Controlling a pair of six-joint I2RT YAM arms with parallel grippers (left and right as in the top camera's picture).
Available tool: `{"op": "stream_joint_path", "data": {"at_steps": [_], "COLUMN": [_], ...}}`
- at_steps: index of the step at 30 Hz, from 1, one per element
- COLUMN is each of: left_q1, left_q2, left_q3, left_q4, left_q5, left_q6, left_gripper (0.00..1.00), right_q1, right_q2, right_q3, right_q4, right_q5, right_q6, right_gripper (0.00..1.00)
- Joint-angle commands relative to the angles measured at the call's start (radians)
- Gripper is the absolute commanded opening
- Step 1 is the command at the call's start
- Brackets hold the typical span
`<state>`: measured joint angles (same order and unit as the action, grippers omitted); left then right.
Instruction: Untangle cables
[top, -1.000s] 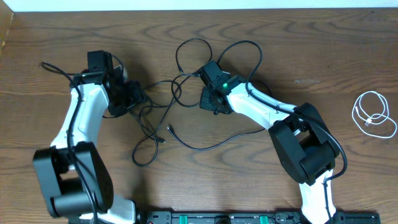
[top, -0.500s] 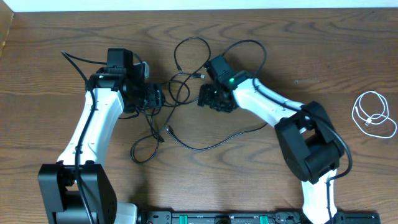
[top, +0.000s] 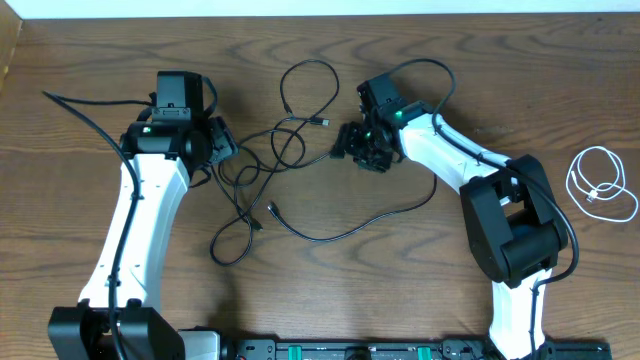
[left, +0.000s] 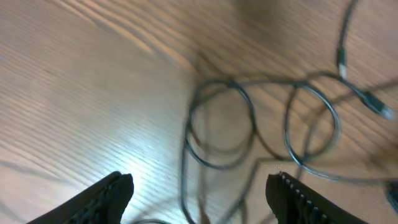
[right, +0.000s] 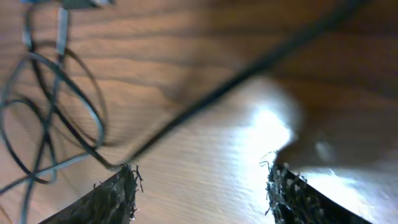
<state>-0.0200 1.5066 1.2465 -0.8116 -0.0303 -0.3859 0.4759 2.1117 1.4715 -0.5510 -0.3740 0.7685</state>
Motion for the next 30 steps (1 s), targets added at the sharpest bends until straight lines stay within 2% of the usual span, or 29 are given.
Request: {"op": "stream_joint_path", "data": {"at_steps": [1,4,6,9,14,18,26,28,30], "left_q1": [-0.005,-0.038,-0.055,-0.092,-0.137,-0.162,-0.189,-0.189,-0.189], "left_q2": [0.008,0.024,0.032,0.054,0.087,0.119,0.231,0.256,0.271], "left_q3": [-0.003,-0.048,-0.075,-0.117,-0.148,-0.149,-0.15,-0.15,-0.15], "left_q4": [-0.022,-0.048,-0.047,-0.008,0.08,0.127,0.128,0.129,0.13], "left_q5": [0.224,0.262,0.262,0.262,0.235,0.172,0.163,0.14,0.118], "left_q6": [0.09,0.219,0.257,0.259,0.259,0.259,0.262,0.262,0.262], "left_gripper": [0.73,0.74,0.74,0.74,0.74,0.75,0.75,0.73,0.65], "right_q1": [0.028,0.052,0.064,0.093,0.118,0.121,0.121,0.122,0.122], "right_q2": [-0.034,-0.032,-0.032,-0.032,-0.031,-0.031,0.004,0.024,0.042], "right_q3": [-0.004,-0.004,-0.004,-0.004,-0.004,-0.004,-0.004,-0.004,-0.004], "right_q4": [0.017,0.027,0.043,0.068,0.069,0.077,0.096,0.111,0.121], "right_q5": [0.026,0.076,0.109,0.21,0.314,0.346,0.361,0.36,0.36], "right_q6": [0.039,0.147,0.186,0.261,0.338,0.346,0.346,0.345,0.345], "right_gripper": [0.68,0.66,0.64,0.61,0.6,0.6,0.55,0.53,0.49]}}
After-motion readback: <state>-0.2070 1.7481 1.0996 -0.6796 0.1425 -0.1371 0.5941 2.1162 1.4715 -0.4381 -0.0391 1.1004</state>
